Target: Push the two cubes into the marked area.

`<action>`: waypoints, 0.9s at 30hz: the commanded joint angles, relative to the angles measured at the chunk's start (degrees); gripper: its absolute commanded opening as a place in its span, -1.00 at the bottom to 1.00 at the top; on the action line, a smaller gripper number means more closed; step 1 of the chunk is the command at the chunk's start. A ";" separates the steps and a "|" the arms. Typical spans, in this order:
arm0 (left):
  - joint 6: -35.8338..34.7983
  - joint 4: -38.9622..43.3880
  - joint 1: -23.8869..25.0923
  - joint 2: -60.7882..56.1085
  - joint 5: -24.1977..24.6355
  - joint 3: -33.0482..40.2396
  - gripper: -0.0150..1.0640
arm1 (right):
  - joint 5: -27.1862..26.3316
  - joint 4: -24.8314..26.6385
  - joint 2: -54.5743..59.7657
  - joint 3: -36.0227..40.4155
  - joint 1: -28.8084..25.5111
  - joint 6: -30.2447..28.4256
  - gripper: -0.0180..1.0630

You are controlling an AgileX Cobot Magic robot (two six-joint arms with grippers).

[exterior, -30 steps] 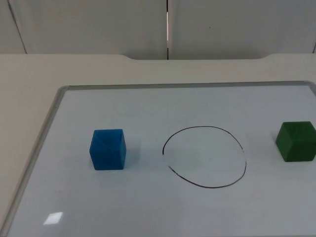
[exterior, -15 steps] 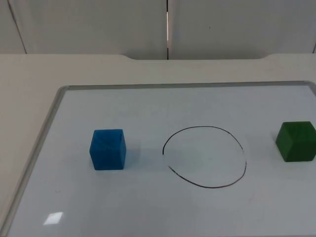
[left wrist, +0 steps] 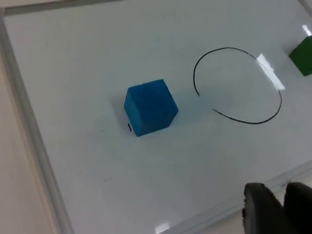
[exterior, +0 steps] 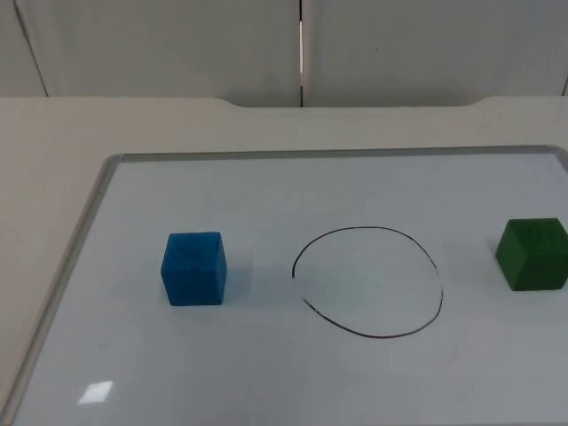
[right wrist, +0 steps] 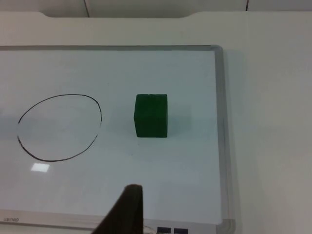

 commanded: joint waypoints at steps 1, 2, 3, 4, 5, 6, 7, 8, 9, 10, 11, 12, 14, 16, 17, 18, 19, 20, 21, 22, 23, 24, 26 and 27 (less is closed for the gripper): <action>1.79 -2.16 -0.11 2.05 -1.16 -0.15 -0.75 | -0.29 0.17 -0.26 0.16 -0.20 -0.31 0.98; 2.20 -2.86 -0.11 3.18 -1.66 -0.15 -0.75 | -0.29 0.17 -0.26 0.16 -0.20 -0.31 0.98; 2.34 -3.61 -0.11 4.28 -2.33 -0.15 -0.75 | -0.29 0.17 -0.26 0.16 -0.20 -0.31 0.98; 2.34 -4.03 -0.11 5.16 -2.61 -0.15 -0.75 | -0.29 0.17 -0.26 0.16 -0.20 -0.31 0.98; 2.63 -4.51 -0.11 6.13 -3.14 -0.15 -0.75 | -0.29 0.17 -0.26 0.16 -0.20 -0.31 0.98; 3.25 -5.25 -0.11 7.29 -3.25 -0.15 -0.75 | -0.29 0.17 -0.26 0.16 -0.20 -0.31 0.98; 3.25 -5.25 -0.11 7.29 -3.25 -0.15 -0.75 | -0.29 0.17 -0.26 0.16 -0.20 -0.31 0.98; 3.51 -5.85 -0.11 8.39 -3.48 -0.15 -0.77 | -0.29 0.17 -0.26 0.16 -0.20 -0.31 0.98; 3.93 -6.56 -0.11 9.27 -3.73 -0.15 -0.79 | -0.29 0.17 -0.26 0.16 -0.20 -0.31 0.98; 4.90 -7.33 -0.11 10.28 -4.00 -0.15 -0.82 | -0.29 0.17 -0.26 0.16 -0.20 -0.31 0.98; 5.96 -8.07 -0.11 11.25 -4.13 -0.15 -0.85 | -0.29 0.17 -0.26 0.16 -0.20 -0.31 0.98; 6.25 -8.36 -0.11 12.06 -4.58 -0.15 -0.88 | -0.29 0.17 -0.26 0.16 -0.20 -0.31 0.98; 6.25 -8.69 -0.11 12.89 -5.07 -0.15 -0.91 | -0.29 0.17 -0.26 0.16 -0.20 -0.31 0.98; 6.25 -9.51 -0.11 14.23 -5.77 -0.15 -0.94 | -0.29 0.17 -0.26 0.16 -0.20 -0.31 0.98; 6.25 -9.51 -0.11 14.23 -5.77 -0.15 -0.94 | -0.29 0.17 -0.26 0.16 -0.20 -0.31 0.98; 6.25 -10.34 -0.11 14.85 -6.59 -0.15 -0.96 | -0.29 0.17 -0.26 0.16 -0.20 -0.31 0.98; 6.25 -11.21 -0.11 15.26 -7.29 -0.15 -0.96 | -0.29 0.17 -0.26 0.16 -0.20 -0.31 0.98; 6.25 -11.80 -0.11 15.53 -8.19 -0.15 -0.96 | -0.29 0.17 -0.26 0.16 -0.20 -0.31 0.98; 7.11 -12.72 -0.11 15.62 -8.81 -0.15 -0.96 | -0.29 0.17 -0.26 0.16 -0.20 -0.31 0.98; 7.75 -12.85 -0.11 15.62 -10.03 -0.15 -0.96 | -0.29 0.17 -0.26 0.16 -0.20 -0.31 0.98; 7.75 -12.85 -0.11 15.62 -10.03 -0.15 -0.96 | -0.29 0.17 -0.26 0.16 -0.20 -0.31 0.98; 7.75 -13.09 -0.11 15.62 -10.76 -0.15 -0.96 | -0.29 0.17 -0.26 0.16 -0.20 -0.31 0.98; 7.75 -13.36 -0.11 15.66 -11.52 -0.15 -0.96 | -0.29 0.17 -0.26 0.16 -0.20 -0.31 0.98; 7.75 -13.33 -0.11 15.66 -11.64 -0.15 -0.96 | -0.29 0.17 -0.26 0.16 -0.20 -0.31 0.98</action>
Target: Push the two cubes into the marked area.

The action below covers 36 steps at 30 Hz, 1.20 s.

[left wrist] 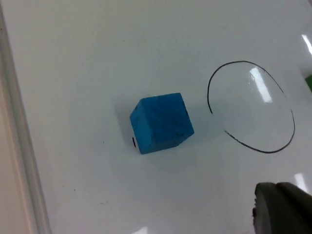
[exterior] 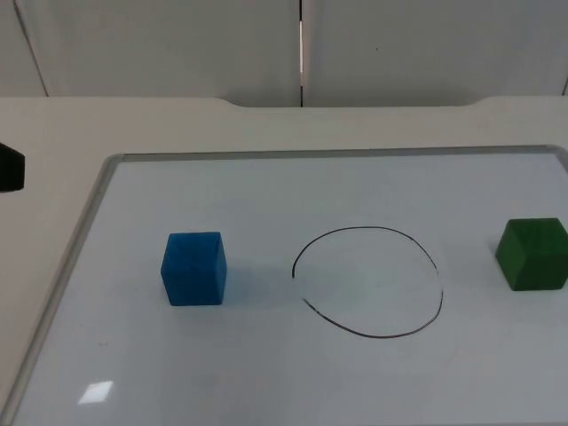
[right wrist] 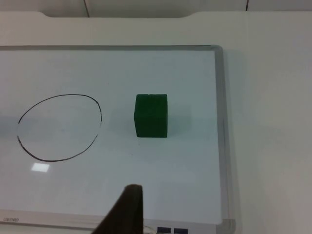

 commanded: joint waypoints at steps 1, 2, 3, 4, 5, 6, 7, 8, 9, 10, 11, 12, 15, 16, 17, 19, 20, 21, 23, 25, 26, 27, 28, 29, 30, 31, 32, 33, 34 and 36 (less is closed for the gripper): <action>0.43 -1.51 -0.11 0.15 -1.01 -0.15 -0.96 | -0.29 0.17 -0.26 0.16 -0.20 -0.31 0.98; 0.43 -1.69 -0.11 0.15 -1.01 -0.15 -0.96 | -0.29 0.17 -0.26 0.16 -0.20 -0.31 0.98; 0.43 -2.20 -0.11 0.15 -1.30 -0.15 -0.96 | -0.29 0.17 -0.26 0.16 -0.20 -0.31 0.98; 0.43 -2.73 -0.11 0.15 -1.66 -0.15 -0.96 | -0.29 0.17 -0.26 0.16 -0.20 -0.31 0.98; 0.43 -2.73 -0.11 0.15 -1.66 -0.15 -0.96 | -0.29 0.17 -0.26 0.16 -0.20 -0.31 0.98; 0.85 -3.63 -0.11 0.15 -2.22 -0.15 -0.96 | -0.29 0.17 -0.26 0.16 -0.20 -0.31 0.98; 1.42 -4.20 -0.11 0.15 -2.36 -0.15 -0.96 | -0.29 0.17 -0.26 0.16 -0.20 -0.31 0.98; 2.56 -5.41 -0.11 0.25 -2.36 -0.15 -0.97 | -0.29 0.17 -0.26 0.16 -0.20 -0.31 0.98; 4.30 -7.03 -0.11 0.54 -2.36 -0.15 -0.98 | -0.29 0.17 -0.26 0.16 -0.20 -0.31 0.98; 5.71 -8.35 -0.11 0.96 -2.36 -0.15 -0.98 | -0.29 0.17 -0.26 0.16 -0.20 -0.31 0.98; 5.71 -8.35 -0.11 0.96 -2.36 -0.15 -0.98 | -0.29 0.17 -0.26 0.16 -0.20 -0.31 0.98; 6.73 -9.61 -0.11 1.57 -2.36 -0.15 -0.98 | -0.29 0.17 -0.26 0.16 -0.20 -0.31 0.98; 8.18 -10.26 -0.11 4.27 -3.41 -0.15 -0.98 | -0.29 0.17 -0.26 0.16 -0.20 -0.31 0.98; 8.18 -10.26 -0.11 4.27 -3.41 -0.15 -0.98 | -0.29 0.17 -0.26 0.16 -0.20 -0.31 0.98; 8.40 -10.40 -0.11 5.59 -3.79 -0.15 -0.98 | -0.29 0.17 -0.26 0.16 -0.20 -0.31 0.98; 8.98 -11.18 -0.11 8.72 -5.54 -0.15 -0.98 | -0.29 0.17 -0.26 0.16 -0.20 -0.31 0.98; 9.50 -11.99 -0.11 10.10 -6.18 -0.15 -0.98 | -0.29 0.17 -0.26 0.16 -0.20 -0.31 0.98; 9.50 -11.99 -0.11 10.10 -6.18 -0.15 -0.98 | -0.29 0.17 -0.26 0.16 -0.20 -0.31 0.98; 13.11 -15.45 -0.11 14.22 -6.31 -0.15 -0.98 | -0.29 0.17 -0.26 0.16 -0.20 -0.31 0.98; 16.57 -18.23 -0.39 16.75 -5.14 -0.15 -0.98 | -0.29 0.17 -0.26 0.16 -0.20 -0.31 0.98; 16.57 -18.23 -0.39 16.75 -5.14 -0.15 -0.98 | -0.29 0.17 -0.26 0.16 -0.20 -0.31 0.98; 18.01 -19.19 -1.16 17.99 -5.66 -0.15 -0.98 | -0.29 0.17 -0.26 0.16 -0.20 -0.31 0.98; 18.46 -19.42 -2.06 19.17 -7.01 -0.15 -0.98 | -0.29 0.17 -0.26 0.16 -0.20 -0.31 0.98; 18.46 -19.42 -3.08 20.13 -8.98 -0.15 -0.98 | -0.29 0.17 -0.26 0.16 -0.20 -0.31 0.98; 18.46 -19.42 -3.98 21.29 -10.40 -0.15 -0.98 | -0.29 0.17 -0.26 0.16 -0.20 -0.31 0.98; 18.46 -19.42 -3.98 21.29 -10.40 -0.15 -0.98 | -0.29 0.17 -0.26 0.16 -0.20 -0.31 0.98; 18.46 -19.42 -4.97 22.44 -10.92 -0.15 -0.98 | -0.29 0.17 -0.26 0.16 -0.20 -0.31 0.98; 18.46 -19.42 -6.01 23.25 -10.92 -0.26 -0.98 | -0.29 0.17 -0.26 0.16 -0.20 -0.31 0.98; 18.46 -20.02 -6.90 24.02 -11.88 -0.26 -0.98 | -0.29 0.17 -0.26 0.16 -0.20 -0.31 0.98; 18.46 -20.56 -8.93 24.95 -15.92 -0.26 -0.98 | -0.29 0.17 -0.26 0.16 -0.20 -0.31 0.98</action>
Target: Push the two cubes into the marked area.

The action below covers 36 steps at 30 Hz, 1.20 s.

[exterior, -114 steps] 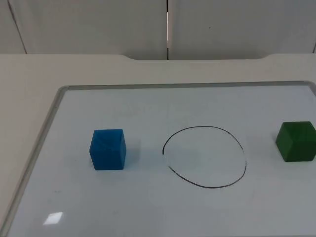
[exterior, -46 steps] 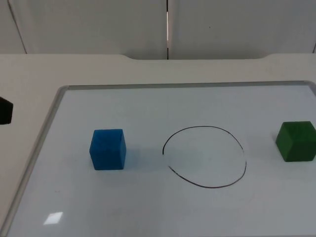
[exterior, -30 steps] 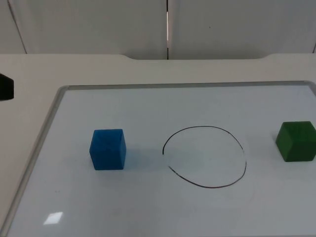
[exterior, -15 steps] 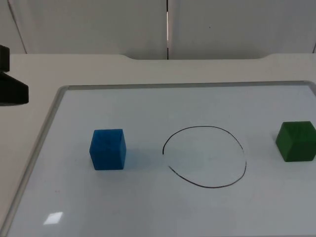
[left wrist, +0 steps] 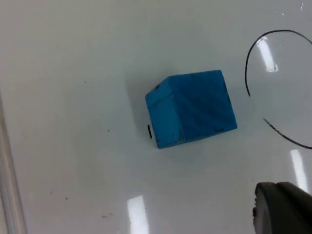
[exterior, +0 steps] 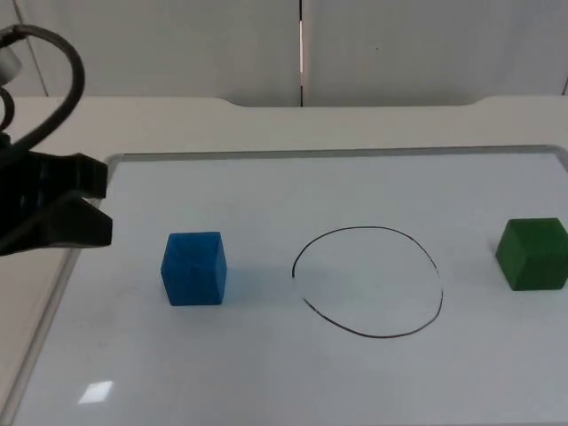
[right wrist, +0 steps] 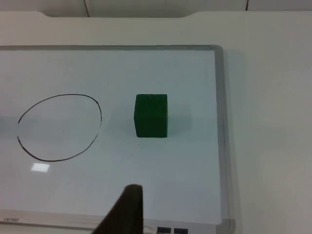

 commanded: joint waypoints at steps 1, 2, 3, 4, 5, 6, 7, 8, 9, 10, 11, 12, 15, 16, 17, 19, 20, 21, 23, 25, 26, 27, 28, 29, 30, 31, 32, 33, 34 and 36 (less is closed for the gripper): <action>0.23 -1.68 -1.49 0.71 -3.03 -0.26 -0.98 | -0.29 0.17 -0.26 0.16 -0.20 -0.31 0.98; 0.23 -1.68 -2.27 1.14 -5.45 -0.26 -0.98 | -0.29 0.17 -0.26 0.16 -0.20 -0.31 0.98; 0.23 -2.12 -2.69 1.60 -6.65 -0.26 -0.98 | -0.29 0.17 -0.26 0.16 -0.20 -0.31 0.98; 0.23 -2.36 -2.69 2.13 -7.39 -0.26 -0.98 | -0.29 0.17 -0.26 0.16 -0.20 -0.31 0.98; 0.23 -2.36 -2.69 2.13 -7.39 -0.26 -0.98 | -0.29 0.17 -0.26 0.16 -0.20 -0.31 0.98; 0.23 -2.38 -2.69 2.73 -7.97 -0.26 -0.98 | -0.29 0.17 -0.26 0.16 -0.20 -0.31 0.98; 0.23 -2.48 -2.69 3.38 -8.79 -0.26 -0.98 | -0.29 0.17 -0.26 0.16 -0.20 -0.31 0.98; 0.36 -2.77 -2.69 4.08 -9.25 -0.26 -0.98 | -0.29 0.17 -0.26 0.16 -0.20 -0.31 0.98; 0.76 -3.17 -2.69 4.76 -9.39 -0.71 -0.98 | -0.29 0.17 -0.26 0.16 -0.20 -0.31 0.98; 0.76 -3.17 -2.69 4.76 -9.39 -0.71 -0.98 | -0.29 0.17 -0.26 0.16 -0.20 -0.31 0.98; 0.77 -3.17 -2.69 5.64 -8.46 -1.21 -0.98 | -0.29 0.17 -0.26 0.16 -0.20 -0.31 0.98; 0.92 -3.17 -2.69 6.56 -7.76 -1.80 -0.98 | -0.29 0.17 -0.26 0.16 -0.20 -0.31 0.98; 1.71 -3.17 -2.69 9.27 -8.26 -4.32 -0.98 | -0.29 0.17 -0.26 0.16 -0.20 -0.31 0.98; 1.71 -3.17 -2.69 9.27 -8.26 -4.32 -0.98 | -0.29 0.17 -0.26 0.16 -0.20 -0.31 0.98; 1.71 -3.17 -2.69 10.34 -8.54 -4.92 -0.98 | -0.29 0.17 -0.26 0.16 -0.20 -0.31 0.98; 1.71 -3.06 -2.69 13.30 -8.54 -6.19 -0.98 | -0.29 0.17 -0.26 0.16 -0.20 -0.31 0.98; 1.71 -3.06 -2.69 14.76 -8.54 -6.57 -0.98 | -0.29 0.17 -0.26 0.16 -0.20 -0.31 0.98; 1.71 -3.06 -2.69 14.76 -8.54 -6.57 -0.98 | -0.29 0.17 -0.26 0.16 -0.20 -0.31 0.98; 1.71 -3.16 -2.69 17.38 -8.54 -7.60 -0.98 | -0.29 0.33 -0.26 0.16 -0.22 -0.47 0.98; 1.71 -3.16 -2.69 18.78 -8.54 -8.09 -0.98 | -0.29 0.33 -0.26 0.16 -0.22 -0.47 0.98; 1.71 -3.16 -2.69 20.05 -8.93 -8.70 -0.98 | -0.29 0.33 -0.26 0.16 -0.22 -0.47 0.98; 1.71 -3.16 -2.69 21.64 -9.13 -9.52 -0.98 | -0.29 0.33 -0.26 0.16 -0.22 -0.47 0.98; 1.71 -3.16 -2.69 22.16 -9.13 -9.78 -0.98 | -0.29 0.33 -0.26 0.16 -0.22 -0.47 0.98; 1.71 -3.16 -2.69 23.29 -9.24 -10.22 -0.98 | -0.29 0.33 -0.26 0.16 -0.22 -0.47 0.98; 1.71 -3.16 -2.69 23.29 -9.24 -10.22 -0.98 | -0.29 0.33 -0.26 0.16 -0.22 -0.47 0.98; 1.71 -3.16 -2.69 24.71 -9.13 -10.79 -0.98 | -0.29 0.33 -0.26 0.16 -0.22 -0.47 0.98; 1.71 -3.16 -2.69 25.17 -9.13 -11.05 -0.98 | -0.29 0.33 -0.26 0.16 -0.22 -0.47 0.98; 2.09 -3.16 -2.69 26.68 -9.13 -11.49 -0.98 | -0.29 0.33 -0.26 0.16 -0.22 -0.47 0.98; 2.10 -3.27 -2.69 27.12 -9.02 -11.61 -0.98 | -0.29 0.33 -0.26 0.16 -0.22 -0.47 0.98; 3.25 -4.41 -3.00 28.14 -9.02 -11.97 -0.98 | -0.29 0.33 -0.26 0.16 -0.22 -0.47 0.98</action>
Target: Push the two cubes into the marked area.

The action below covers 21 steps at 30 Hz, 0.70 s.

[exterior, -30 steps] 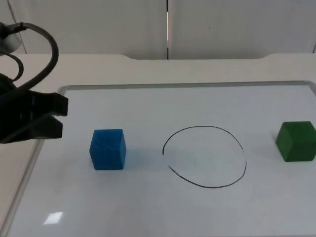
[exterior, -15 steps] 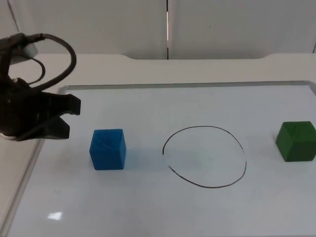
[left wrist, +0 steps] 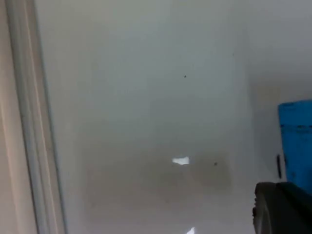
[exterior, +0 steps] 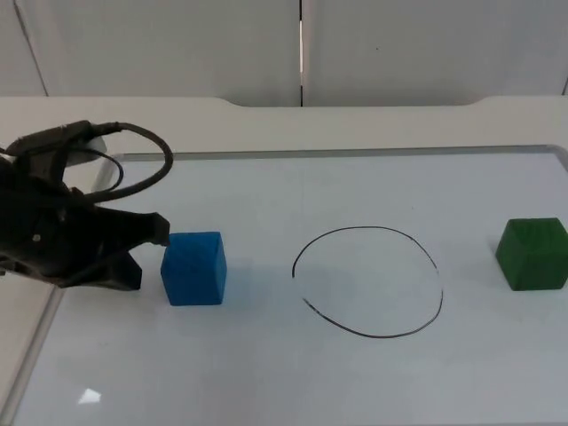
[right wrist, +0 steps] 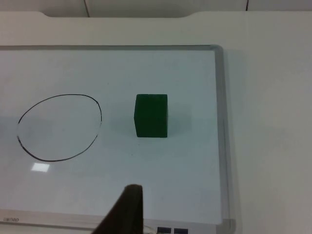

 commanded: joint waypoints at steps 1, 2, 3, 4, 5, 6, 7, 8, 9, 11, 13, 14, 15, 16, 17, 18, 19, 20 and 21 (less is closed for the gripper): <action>1.51 -1.98 -0.72 1.32 0.00 -0.79 -0.98 | -0.29 0.33 -0.26 0.16 -0.22 -0.47 0.98; 2.66 -3.46 -1.18 1.89 -0.01 -1.03 -0.98 | -0.29 0.33 -0.26 0.16 -0.22 -0.47 0.98; 3.75 -4.50 -1.66 2.30 -0.01 -1.27 -0.98 | -0.29 0.33 -0.26 0.16 -0.22 -0.47 0.98; 5.12 -6.08 -2.18 2.44 -0.50 -1.40 -0.98 | -0.29 0.33 -0.26 0.16 -0.22 -0.47 0.98; 6.53 -7.56 -2.72 2.53 -1.29 -1.40 -0.98 | -0.29 0.33 -0.26 0.16 -0.22 -0.47 0.98; 6.53 -7.56 -2.72 2.53 -1.29 -1.40 -0.98 | -0.29 0.33 -0.26 0.16 -0.22 -0.47 0.98; 7.64 -8.67 -3.13 2.53 -2.50 -1.40 -0.98 | -0.29 0.33 -0.26 0.16 -0.22 -0.47 0.98; 8.55 -9.87 -3.61 2.53 -3.44 -1.40 -0.98 | -0.29 0.33 -0.26 0.16 -0.22 -0.47 0.98; 9.18 -10.46 -3.94 2.53 -4.17 -1.40 -0.98 | -0.29 0.33 -0.26 0.16 -0.22 -0.47 0.98; 9.29 -10.46 -4.05 2.53 -4.56 -1.40 -0.98 | -0.29 0.33 -0.26 0.16 -0.22 -0.47 0.98; 9.29 -10.56 -4.05 2.53 -4.55 -1.40 -0.98 | -0.29 0.33 -0.26 0.16 -0.22 -0.47 0.98; 9.29 -10.56 -4.05 2.53 -4.55 -1.40 -0.98 | -0.29 0.33 -0.26 0.16 -0.22 -0.47 0.98; 9.29 -10.92 -4.05 2.53 -4.32 -1.40 -0.98 | -0.29 0.33 -0.26 0.16 -0.22 -0.47 0.98; 9.29 -10.92 -4.05 2.53 -4.32 -1.40 -0.98 | -0.29 0.33 -0.26 0.16 -0.22 -0.47 0.98; 9.29 -11.29 -4.05 2.53 -3.86 -1.40 -0.98 | -0.29 0.33 -0.26 0.16 -0.22 -0.47 0.98; 9.29 -11.87 -4.19 2.53 -3.27 -1.40 -0.98 | -0.29 0.33 -0.26 0.16 -0.22 -0.47 0.98; 9.29 -12.15 -4.19 2.53 -2.83 -1.40 -0.98 | -0.29 0.33 -0.26 0.16 -0.22 -0.47 0.98; 9.77 -13.23 -4.51 2.53 -2.54 -1.40 -0.98 | -0.29 0.33 -0.26 0.16 -0.22 -0.47 0.98; 9.77 -13.23 -4.51 2.53 -2.54 -1.40 -0.98 | -0.29 0.33 -0.26 0.16 -0.22 -0.47 0.98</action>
